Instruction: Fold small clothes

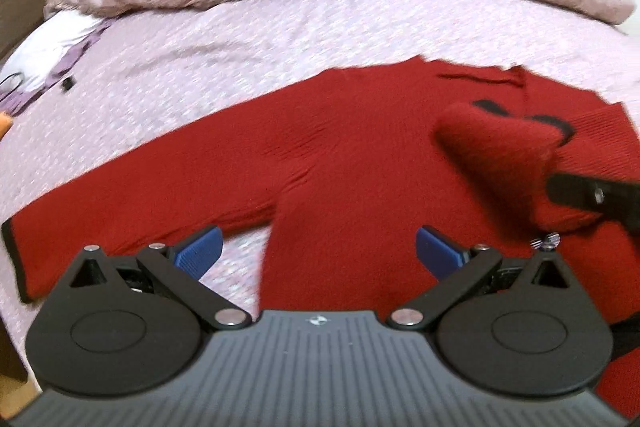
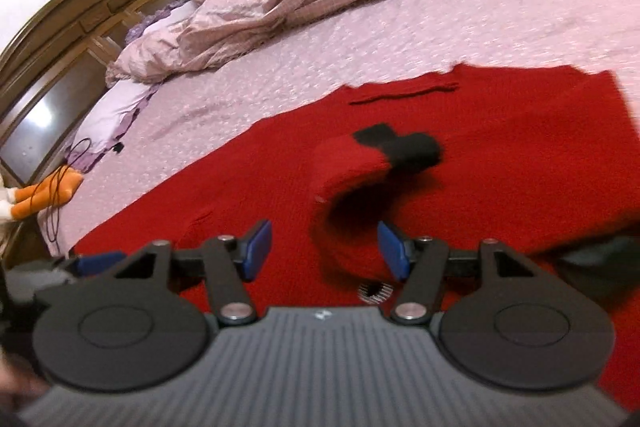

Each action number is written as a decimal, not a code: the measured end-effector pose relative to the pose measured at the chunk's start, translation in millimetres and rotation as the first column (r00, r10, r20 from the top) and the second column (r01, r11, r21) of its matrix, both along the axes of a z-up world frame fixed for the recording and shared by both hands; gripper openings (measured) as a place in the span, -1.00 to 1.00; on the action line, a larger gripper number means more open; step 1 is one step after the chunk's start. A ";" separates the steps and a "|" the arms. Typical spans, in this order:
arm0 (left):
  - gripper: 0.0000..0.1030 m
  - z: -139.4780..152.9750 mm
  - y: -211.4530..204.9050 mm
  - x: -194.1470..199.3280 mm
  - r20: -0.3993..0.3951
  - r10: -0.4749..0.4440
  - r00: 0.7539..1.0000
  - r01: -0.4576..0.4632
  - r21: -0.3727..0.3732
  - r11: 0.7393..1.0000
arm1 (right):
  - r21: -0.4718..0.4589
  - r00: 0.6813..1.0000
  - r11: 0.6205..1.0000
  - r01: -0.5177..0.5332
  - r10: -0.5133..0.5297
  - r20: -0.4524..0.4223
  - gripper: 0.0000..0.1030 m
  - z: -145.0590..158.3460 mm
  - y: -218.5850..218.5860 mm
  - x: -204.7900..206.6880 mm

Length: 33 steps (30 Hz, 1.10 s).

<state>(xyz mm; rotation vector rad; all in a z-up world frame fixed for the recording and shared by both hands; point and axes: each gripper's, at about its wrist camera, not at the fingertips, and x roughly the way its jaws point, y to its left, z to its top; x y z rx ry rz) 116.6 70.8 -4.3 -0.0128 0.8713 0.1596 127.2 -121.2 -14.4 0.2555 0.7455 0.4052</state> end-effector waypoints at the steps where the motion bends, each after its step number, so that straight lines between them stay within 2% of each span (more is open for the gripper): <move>1: 1.00 3.6 -5.1 2.0 0.008 -0.020 1.000 0.020 -0.009 1.000 | -0.005 1.000 1.000 0.017 -0.017 0.008 0.19 2.1 -6.8 -5.3; 5: 1.00 13.6 -33.8 15.2 0.032 -0.108 0.994 0.108 -0.004 0.994 | -0.037 0.994 0.993 0.112 -0.112 0.014 0.19 0.1 -32.3 -17.5; 11: 1.00 13.2 -77.6 43.0 0.035 -0.198 0.980 0.198 0.020 0.980 | -0.121 0.974 0.967 0.224 -0.227 -0.012 0.19 -13.8 -64.1 -22.2; 18: 1.00 -6.2 -114.5 77.0 0.022 -0.261 0.965 0.259 0.075 0.963 | -0.123 0.957 0.953 0.276 -0.285 -0.059 0.19 -30.9 -85.3 -23.7; 23: 0.99 -25.6 -125.1 98.3 0.051 -0.274 0.960 0.265 0.129 0.955 | -0.110 0.955 0.954 0.278 -0.288 -0.077 0.17 -37.6 -89.3 -23.2; 30: 0.43 -16.9 -94.6 94.5 0.130 -0.201 0.971 0.196 0.053 0.979 | -0.108 0.956 0.956 0.272 -0.281 -0.079 0.17 -40.5 -90.8 -21.9; 33: 0.39 -13.2 -75.4 90.4 0.134 -0.157 0.978 0.154 0.038 0.987 | -0.116 0.957 0.955 0.272 -0.281 -0.076 0.18 -41.1 -88.4 -20.9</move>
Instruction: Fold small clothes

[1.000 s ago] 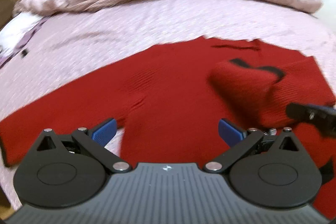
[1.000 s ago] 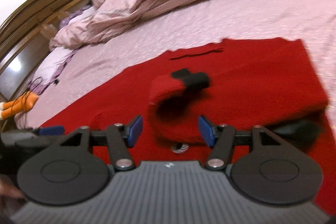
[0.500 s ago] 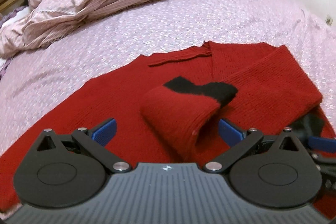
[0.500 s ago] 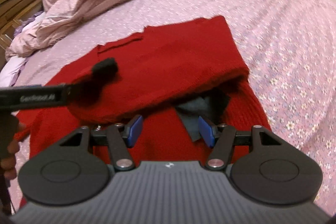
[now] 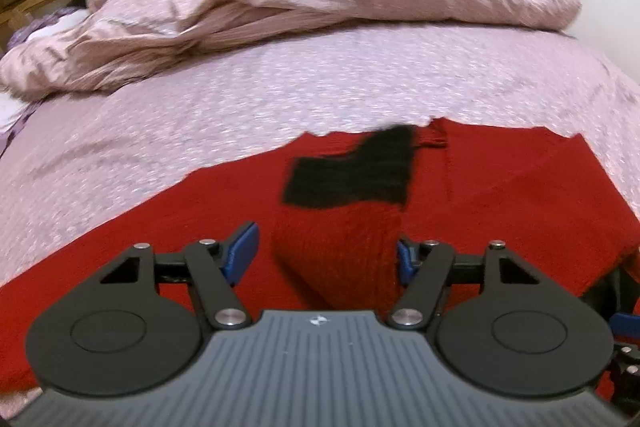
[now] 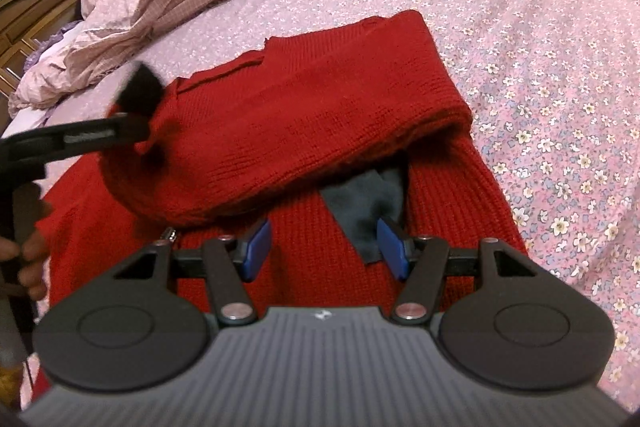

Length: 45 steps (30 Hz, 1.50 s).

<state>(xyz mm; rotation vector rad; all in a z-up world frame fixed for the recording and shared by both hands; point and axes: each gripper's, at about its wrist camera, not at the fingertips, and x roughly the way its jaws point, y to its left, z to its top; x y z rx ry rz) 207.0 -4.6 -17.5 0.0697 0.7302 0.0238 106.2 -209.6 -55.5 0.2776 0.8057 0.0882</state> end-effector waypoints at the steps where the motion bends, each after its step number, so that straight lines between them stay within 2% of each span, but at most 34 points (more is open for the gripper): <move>1: 0.39 -0.3 5.7 -0.7 -0.009 0.007 1.000 -0.007 0.004 1.000 | -0.003 1.000 1.000 -0.001 0.001 0.000 0.20 -0.1 0.5 0.2; 7: 0.39 -8.0 36.4 -12.0 -0.069 0.018 0.997 -0.017 0.009 1.000 | -0.009 1.000 1.000 -0.003 0.003 0.000 0.21 0.6 2.0 -0.1; 12: 0.39 -18.3 66.1 -21.4 -0.148 0.026 0.989 -0.040 -0.088 0.995 | 0.018 1.000 1.000 0.004 -0.004 -0.008 0.21 3.2 -2.4 0.1; 17: 0.40 -17.5 84.1 -25.1 -0.130 0.055 0.990 -0.067 -0.088 0.994 | 0.017 1.000 1.000 -0.005 0.005 0.007 0.22 11.8 -6.9 2.5; 23: 0.40 -27.2 92.7 -8.1 -0.157 0.041 0.987 -0.068 -0.176 0.982 | -0.009 0.999 1.000 0.012 -0.012 0.039 0.22 23.8 -14.4 13.2; 29: 0.38 -39.0 77.8 -0.1 -0.107 0.031 0.994 -0.044 -0.121 0.992 | -0.064 0.996 0.998 0.022 -0.017 0.084 0.22 36.7 -27.0 29.4; 31: 0.32 -40.0 73.1 -0.2 -0.090 0.024 0.996 -0.033 -0.103 0.994 | -0.084 0.995 0.996 0.031 -0.022 0.100 0.22 39.0 -32.1 39.6; 39: -0.65 -33.4 70.0 -5.5 -0.041 0.006 0.999 -0.012 -0.133 0.991 | -0.192 0.987 0.978 0.084 -0.056 0.148 0.20 34.3 -48.2 97.9; 42: -0.71 -19.6 72.8 -11.0 0.019 -0.004 1.000 0.007 -0.164 0.987 | -0.198 0.990 0.976 0.086 -0.061 0.128 0.19 27.4 -50.6 112.5; 45: -0.71 3.6 73.7 -13.1 0.106 -0.014 0.994 0.030 -0.147 0.989 | -0.194 0.990 0.978 0.082 -0.058 0.130 0.19 26.2 -48.7 113.3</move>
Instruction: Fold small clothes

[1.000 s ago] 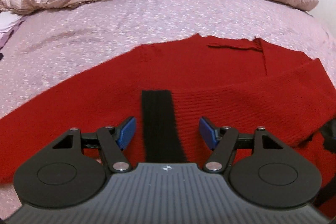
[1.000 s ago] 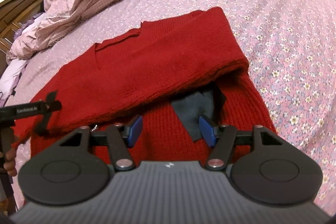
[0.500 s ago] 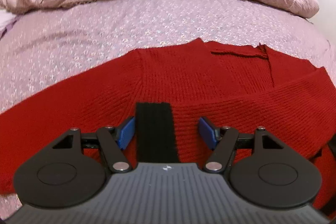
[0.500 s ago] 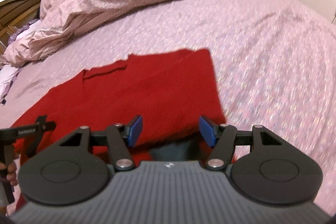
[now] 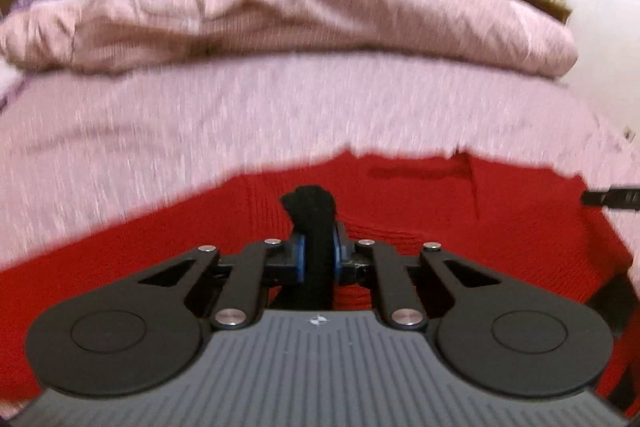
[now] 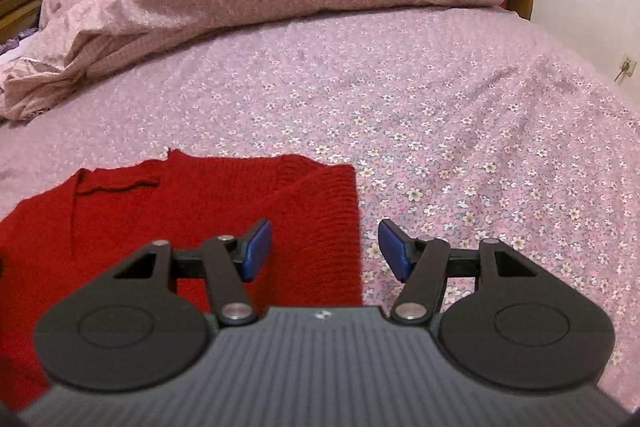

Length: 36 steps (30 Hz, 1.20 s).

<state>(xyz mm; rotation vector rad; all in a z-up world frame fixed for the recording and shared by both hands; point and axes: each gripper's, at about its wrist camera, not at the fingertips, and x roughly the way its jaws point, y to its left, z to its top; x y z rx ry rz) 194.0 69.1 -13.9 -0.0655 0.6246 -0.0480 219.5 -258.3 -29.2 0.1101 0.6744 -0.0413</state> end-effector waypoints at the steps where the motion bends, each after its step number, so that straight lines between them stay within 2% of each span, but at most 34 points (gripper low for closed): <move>1: -0.71 6.9 0.6 1.8 0.023 0.002 1.000 -0.002 0.007 1.000 | -0.003 1.000 1.000 -0.003 0.003 0.015 0.19 0.8 1.7 -1.5; 5: -0.71 19.6 7.5 25.6 0.061 0.038 0.997 -0.041 0.048 0.998 | -0.032 0.995 0.999 0.018 -0.015 0.103 0.19 4.8 11.7 -9.5; 7: -0.71 13.9 13.4 41.2 0.041 0.051 0.998 -0.053 0.062 0.997 | -0.037 0.988 0.999 0.021 -0.015 0.156 0.19 5.0 17.8 -14.5; 9: -0.71 1.7 17.5 56.8 -0.003 0.056 0.998 -0.056 0.077 0.995 | -0.048 0.986 0.999 -0.005 0.013 0.169 0.19 1.9 24.3 -16.1; 14: -0.68 -29.4 24.9 75.8 -0.089 0.071 0.993 -0.061 0.111 0.992 | -0.103 0.995 0.992 -0.067 0.074 0.065 0.18 -21.0 38.3 -2.4; 16: -0.56 -38.1 28.6 75.8 -0.092 0.075 0.993 -0.065 0.112 0.992 | -0.124 0.997 0.990 -0.064 0.069 0.039 0.22 -31.9 40.4 1.2; 18: -0.22 -41.5 30.1 73.9 -0.092 0.085 0.992 -0.072 0.134 0.988 | -0.113 0.996 0.992 -0.058 0.064 0.054 0.28 -37.3 37.7 2.5; 21: 0.09 -36.9 36.2 72.1 -0.093 0.109 0.990 -0.093 0.158 0.983 | -0.039 0.999 0.999 -0.037 0.038 0.036 0.31 -39.7 28.7 5.5; 23: 0.17 -31.2 41.8 67.2 -0.095 0.123 0.988 -0.107 0.159 0.981 | -0.009 0.999 0.999 -0.034 0.034 0.032 0.30 -39.2 24.7 6.3; 27: 0.36 -18.8 54.6 47.7 -0.100 0.163 0.982 -0.143 0.177 0.974 | -0.020 0.999 0.999 -0.037 0.037 0.030 0.31 -36.6 27.4 3.3; 33: 0.49 -5.0 83.9 7.3 -0.122 0.218 0.968 -0.199 0.149 0.969 | -0.021 0.999 0.999 -0.030 0.031 0.035 0.31 -21.4 33.4 -13.0; 36: 0.50 1.8 99.3 -12.1 -0.138 0.250 0.958 -0.235 0.116 0.965 | -0.024 0.998 0.999 -0.048 0.049 0.044 0.31 -11.4 38.5 -27.4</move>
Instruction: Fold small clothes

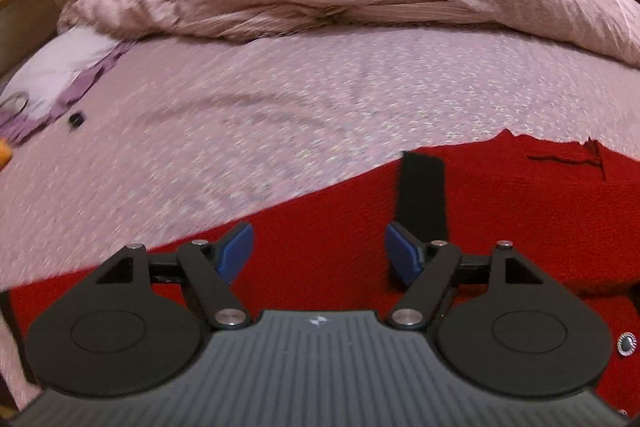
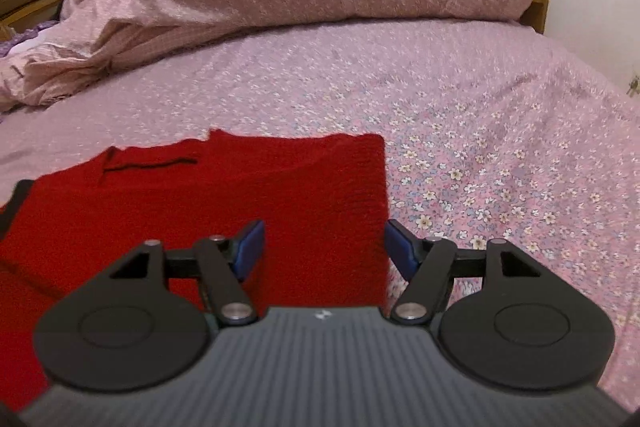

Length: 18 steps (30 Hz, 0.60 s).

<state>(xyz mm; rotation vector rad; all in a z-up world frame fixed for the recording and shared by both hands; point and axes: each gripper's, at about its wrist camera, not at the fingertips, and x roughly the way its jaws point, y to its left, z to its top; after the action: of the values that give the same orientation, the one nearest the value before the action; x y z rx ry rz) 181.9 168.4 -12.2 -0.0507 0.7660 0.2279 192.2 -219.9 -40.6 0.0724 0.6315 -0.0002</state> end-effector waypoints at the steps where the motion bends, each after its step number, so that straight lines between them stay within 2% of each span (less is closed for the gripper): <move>1: 0.50 2.8 5.7 -7.8 0.005 0.014 1.000 -0.014 -0.018 1.000 | 0.002 1.000 1.000 -0.005 0.005 0.000 0.31 3.2 1.8 -4.3; 7: 0.57 11.8 28.5 -49.9 0.033 0.135 0.990 -0.130 -0.128 0.983 | 0.034 0.999 0.999 -0.039 0.039 -0.001 0.31 20.9 13.0 -36.7; 9: 0.65 9.4 35.4 -65.4 0.037 0.196 0.980 -0.187 -0.186 0.965 | 0.050 0.999 0.998 -0.049 0.049 -0.002 0.31 23.0 15.7 -46.8; 13: 0.66 -2.7 45.9 -89.4 0.002 0.282 0.959 -0.272 -0.267 0.925 | 0.061 0.997 0.996 -0.069 0.070 -0.016 0.31 22.8 19.0 -62.7; 18: 0.66 -25.9 59.8 -108.7 -0.049 0.355 0.934 -0.351 -0.329 0.877 | 0.069 0.996 0.995 -0.074 0.078 -0.049 0.31 13.8 21.4 -73.4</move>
<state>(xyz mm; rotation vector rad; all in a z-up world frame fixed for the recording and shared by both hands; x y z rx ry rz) 73.2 228.2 -38.1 -0.5186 0.7724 0.4434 118.8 -198.4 -26.8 0.1136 0.6857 0.0931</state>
